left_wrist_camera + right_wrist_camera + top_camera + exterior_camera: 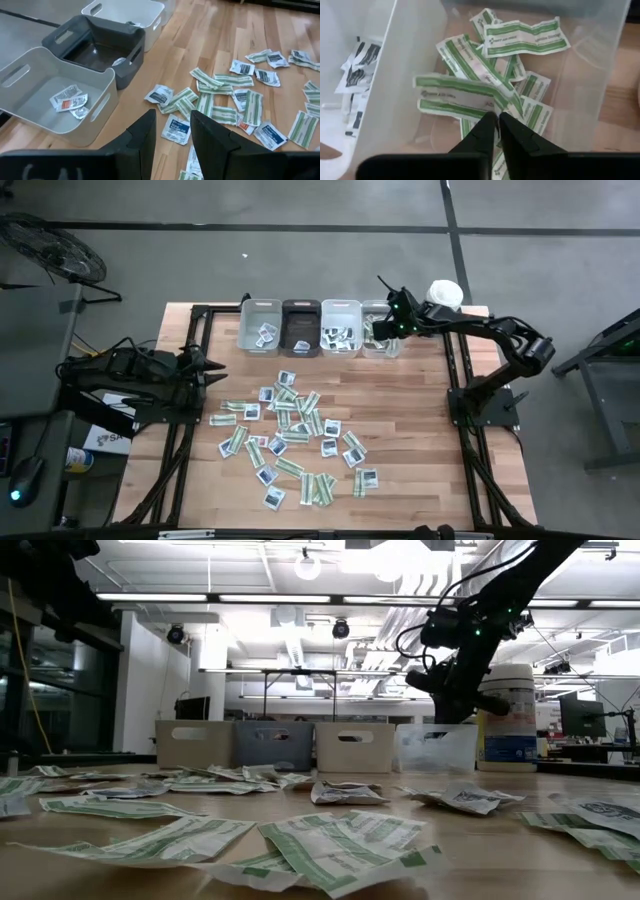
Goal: Pick & Place First Aid Supplies
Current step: Put the green bandage into the transparent bin, then put the black towelette pack into the white bin
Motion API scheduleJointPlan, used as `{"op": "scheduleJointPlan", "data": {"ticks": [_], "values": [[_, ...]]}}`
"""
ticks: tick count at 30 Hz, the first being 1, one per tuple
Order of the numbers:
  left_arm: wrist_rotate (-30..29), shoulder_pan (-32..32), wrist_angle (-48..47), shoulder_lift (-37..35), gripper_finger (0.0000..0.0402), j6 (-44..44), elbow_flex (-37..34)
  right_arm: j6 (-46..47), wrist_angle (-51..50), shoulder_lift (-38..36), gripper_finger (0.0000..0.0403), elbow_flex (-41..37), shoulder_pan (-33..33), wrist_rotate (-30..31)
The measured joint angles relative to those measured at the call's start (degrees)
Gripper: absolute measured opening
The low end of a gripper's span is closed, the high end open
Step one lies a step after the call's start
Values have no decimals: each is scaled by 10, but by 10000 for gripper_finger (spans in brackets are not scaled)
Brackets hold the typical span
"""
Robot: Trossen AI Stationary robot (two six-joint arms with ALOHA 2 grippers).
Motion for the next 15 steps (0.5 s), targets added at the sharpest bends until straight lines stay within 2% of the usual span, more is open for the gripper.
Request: {"op": "scheduleJointPlan", "data": {"ticks": [10,15], "values": [[1,0,-1,0,119,2,0,-38,4,-12,151,0,0,-31],[4,0,0,0,119,4,0,-48,7,-52,187,0,0,-15]]}}
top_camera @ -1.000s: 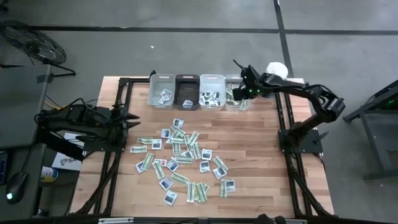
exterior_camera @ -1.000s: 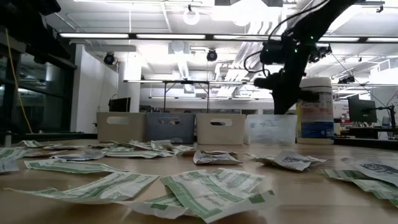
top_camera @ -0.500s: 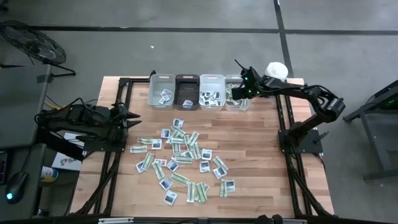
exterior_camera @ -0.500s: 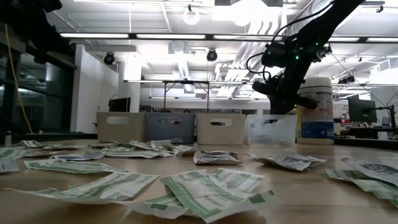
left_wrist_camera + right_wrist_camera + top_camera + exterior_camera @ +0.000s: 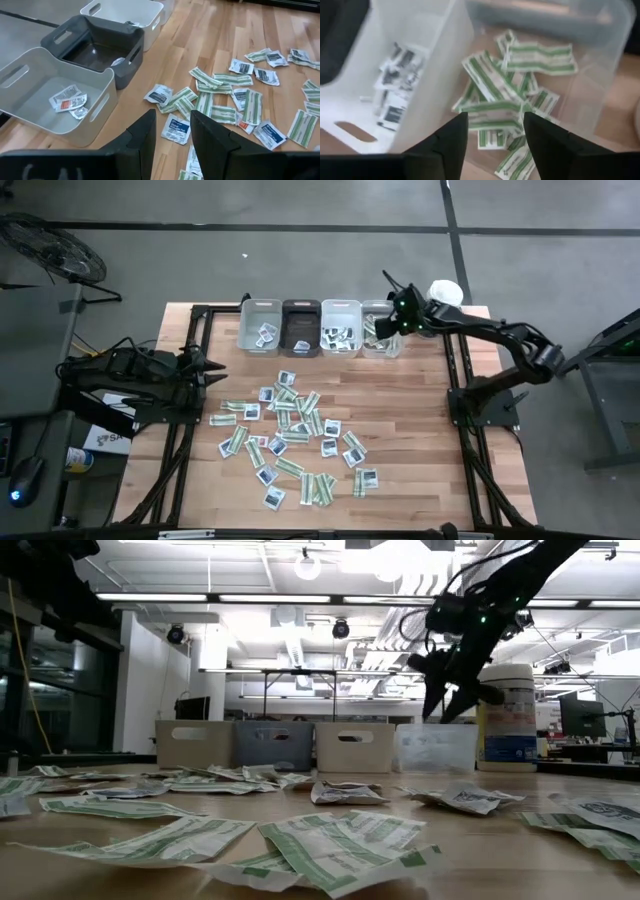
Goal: Pick & Place First Aid Supplies
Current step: Put the black towelette pack into the white bin
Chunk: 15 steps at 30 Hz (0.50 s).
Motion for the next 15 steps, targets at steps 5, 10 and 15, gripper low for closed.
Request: {"op": "scheduleJointPlan", "data": {"ticks": [5,10,15], "values": [[28,0,1,0,119,2,0,-10,-2,-58,192,0,0,9],[66,0,1,0,119,22,0,-19,-3,-117,192,0,16,9],[108,0,1,0,119,37,0,-14,-11,-159,192,0,63,20]]}}
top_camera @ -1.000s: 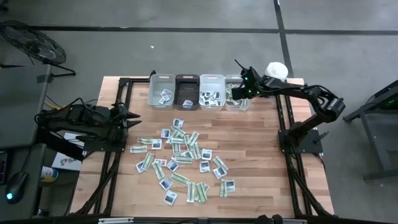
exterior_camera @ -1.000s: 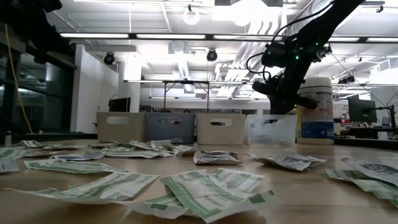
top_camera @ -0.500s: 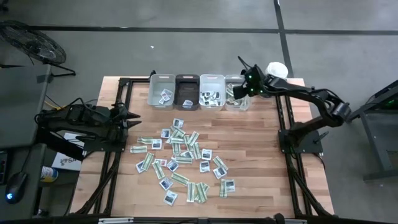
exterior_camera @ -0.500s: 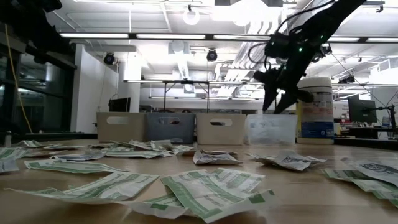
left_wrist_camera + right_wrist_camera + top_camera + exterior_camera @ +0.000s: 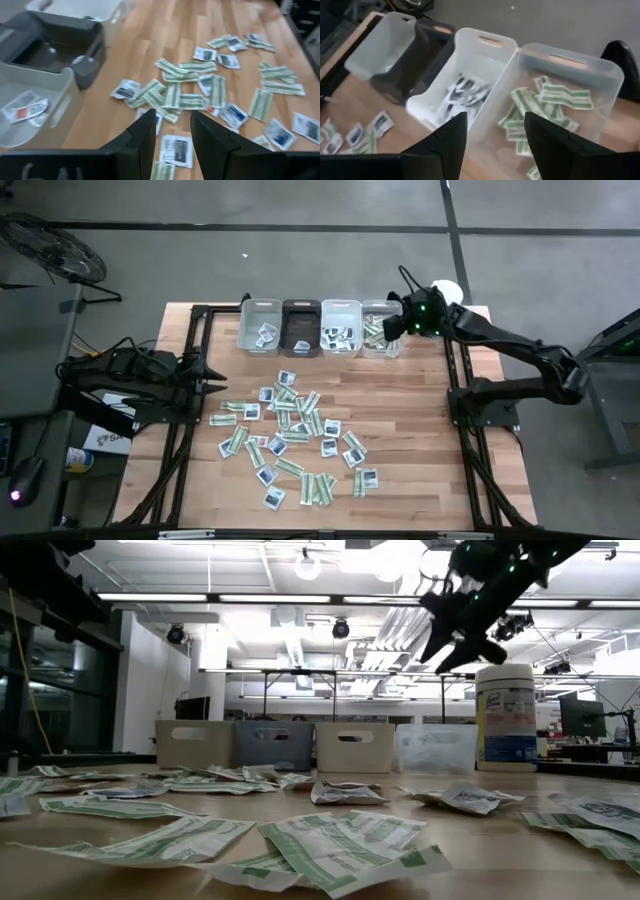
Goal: Pick & Place First Aid Supplies
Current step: Put the black towelette pack into the white bin
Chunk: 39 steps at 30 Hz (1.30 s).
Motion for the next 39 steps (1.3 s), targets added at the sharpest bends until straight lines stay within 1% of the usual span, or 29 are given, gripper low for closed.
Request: {"op": "scheduleJointPlan", "data": {"ticks": [6,11,15,21,26,28,31,34,39], "values": [[44,0,0,0,119,11,0,52,-72,-26,192,0,71,18],[70,0,0,0,119,34,0,98,-132,-24,192,0,170,16],[88,0,0,0,119,50,0,169,-169,-23,192,0,247,22],[99,0,0,0,119,63,0,290,-177,-17,192,0,351,55],[99,0,0,0,119,72,0,369,-173,11,192,0,429,54],[99,0,0,0,119,78,0,387,-166,31,192,0,457,41],[99,0,-1,0,119,81,0,388,-156,67,192,0,496,-10],[99,0,-4,0,119,81,0,359,-139,106,192,0,533,-54],[99,0,-10,0,119,81,0,276,-79,169,192,0,582,-75]]}}
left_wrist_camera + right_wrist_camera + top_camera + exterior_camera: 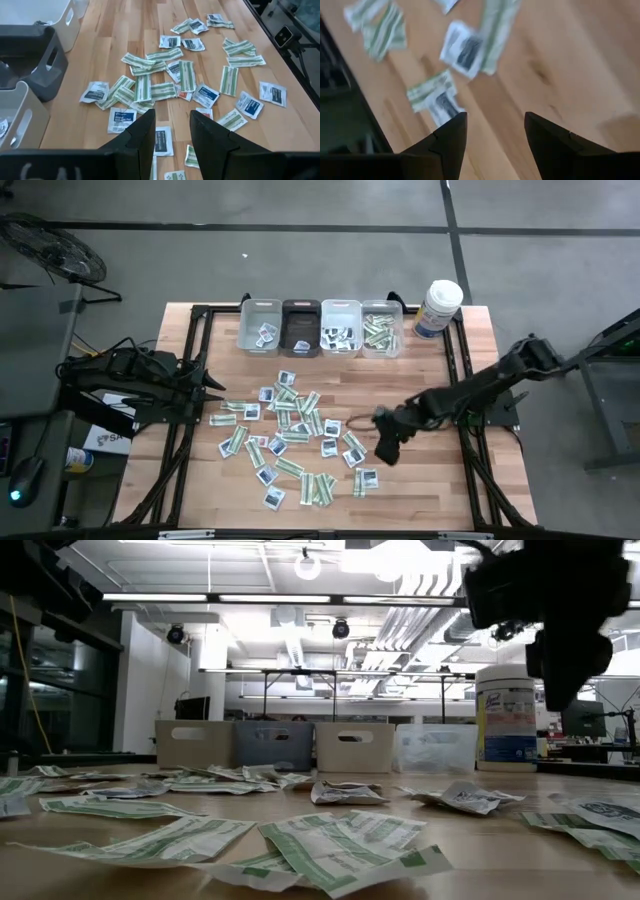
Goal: Pick & Place First Aid Supplies
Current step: Put the black towelette pack into the white bin
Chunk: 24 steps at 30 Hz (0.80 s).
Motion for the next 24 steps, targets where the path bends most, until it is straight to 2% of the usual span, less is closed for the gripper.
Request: {"op": "scheduleJointPlan", "data": {"ticks": [6,14,24], "values": [[0,0,0,0,119,0,0,-103,86,64,192,0,27,-5],[0,0,0,0,119,0,0,-161,148,111,192,0,28,-24],[0,0,0,0,119,0,0,-228,166,134,192,0,28,-52]]}}
